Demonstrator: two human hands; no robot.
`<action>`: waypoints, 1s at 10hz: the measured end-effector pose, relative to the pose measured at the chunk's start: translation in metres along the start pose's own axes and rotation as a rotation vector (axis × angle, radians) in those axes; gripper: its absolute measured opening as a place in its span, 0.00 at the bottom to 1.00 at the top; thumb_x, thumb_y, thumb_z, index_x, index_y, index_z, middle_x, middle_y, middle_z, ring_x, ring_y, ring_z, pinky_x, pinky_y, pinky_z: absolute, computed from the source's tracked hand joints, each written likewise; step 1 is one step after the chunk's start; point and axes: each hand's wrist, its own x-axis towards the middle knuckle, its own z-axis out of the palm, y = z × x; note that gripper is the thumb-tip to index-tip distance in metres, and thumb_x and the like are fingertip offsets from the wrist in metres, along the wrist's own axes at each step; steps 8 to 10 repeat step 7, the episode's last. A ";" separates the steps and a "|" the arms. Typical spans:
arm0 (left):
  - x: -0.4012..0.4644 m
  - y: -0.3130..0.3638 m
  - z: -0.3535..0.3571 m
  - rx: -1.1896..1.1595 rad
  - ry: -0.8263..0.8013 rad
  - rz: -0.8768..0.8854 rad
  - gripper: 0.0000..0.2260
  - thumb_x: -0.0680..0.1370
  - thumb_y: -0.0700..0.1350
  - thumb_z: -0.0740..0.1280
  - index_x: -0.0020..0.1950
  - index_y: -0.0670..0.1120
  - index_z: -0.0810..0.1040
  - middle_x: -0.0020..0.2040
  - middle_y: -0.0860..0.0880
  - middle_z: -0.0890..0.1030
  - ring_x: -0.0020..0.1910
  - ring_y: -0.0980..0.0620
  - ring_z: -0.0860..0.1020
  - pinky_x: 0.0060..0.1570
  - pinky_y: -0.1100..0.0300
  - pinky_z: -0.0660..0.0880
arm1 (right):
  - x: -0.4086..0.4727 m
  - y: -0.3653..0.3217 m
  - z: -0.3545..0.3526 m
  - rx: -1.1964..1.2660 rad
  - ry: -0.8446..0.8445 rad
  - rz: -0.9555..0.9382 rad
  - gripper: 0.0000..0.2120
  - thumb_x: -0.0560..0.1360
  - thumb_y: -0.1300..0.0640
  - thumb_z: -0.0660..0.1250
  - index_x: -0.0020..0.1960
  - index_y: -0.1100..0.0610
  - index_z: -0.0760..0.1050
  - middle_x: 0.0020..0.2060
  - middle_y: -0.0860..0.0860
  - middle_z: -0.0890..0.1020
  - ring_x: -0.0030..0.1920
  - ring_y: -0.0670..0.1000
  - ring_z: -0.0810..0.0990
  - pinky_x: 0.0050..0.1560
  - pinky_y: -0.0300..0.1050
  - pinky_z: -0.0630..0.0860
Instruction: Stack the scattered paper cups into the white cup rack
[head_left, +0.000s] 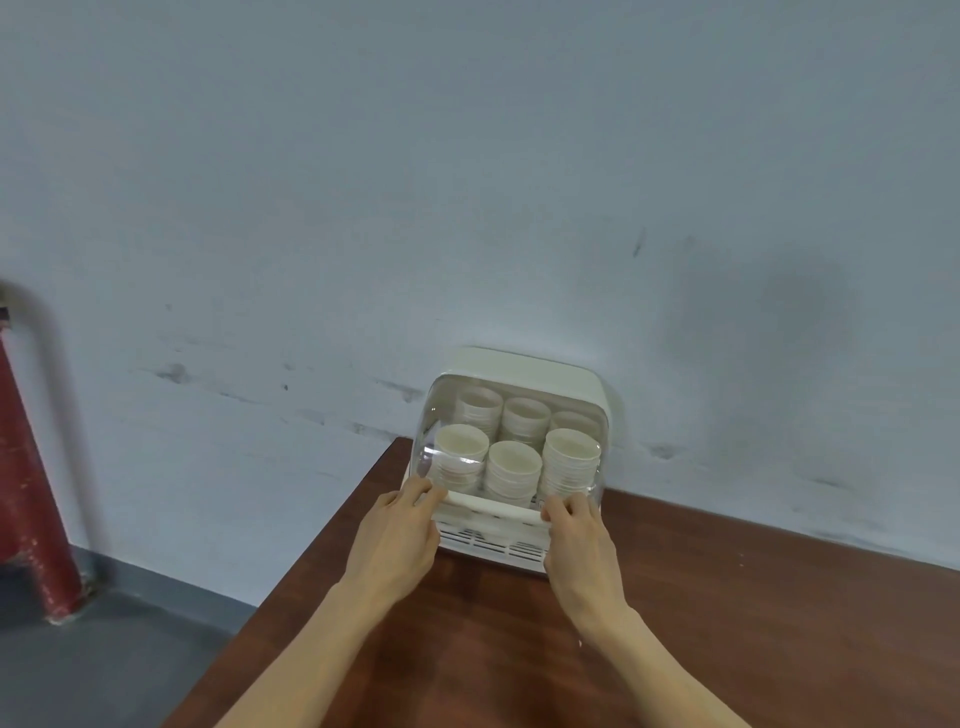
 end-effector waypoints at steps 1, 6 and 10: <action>-0.001 -0.001 0.001 0.003 -0.037 0.009 0.25 0.60 0.38 0.77 0.56 0.50 0.80 0.54 0.54 0.79 0.37 0.55 0.80 0.38 0.65 0.76 | 0.001 0.000 -0.001 0.004 -0.008 -0.009 0.16 0.70 0.71 0.62 0.54 0.55 0.74 0.49 0.50 0.73 0.49 0.52 0.71 0.40 0.42 0.69; 0.023 0.003 -0.004 0.017 -0.096 -0.170 0.10 0.76 0.47 0.62 0.55 0.50 0.79 0.51 0.55 0.80 0.41 0.48 0.79 0.42 0.59 0.73 | 0.008 0.006 0.005 0.024 -0.032 0.014 0.19 0.66 0.70 0.63 0.53 0.55 0.76 0.49 0.50 0.76 0.49 0.54 0.75 0.42 0.44 0.74; 0.036 0.005 -0.024 -0.080 -0.043 -0.222 0.13 0.78 0.48 0.60 0.61 0.52 0.76 0.53 0.55 0.79 0.47 0.48 0.79 0.45 0.58 0.71 | 0.011 0.000 -0.012 0.037 -0.027 0.087 0.22 0.68 0.69 0.63 0.59 0.53 0.76 0.51 0.50 0.78 0.52 0.53 0.76 0.45 0.46 0.75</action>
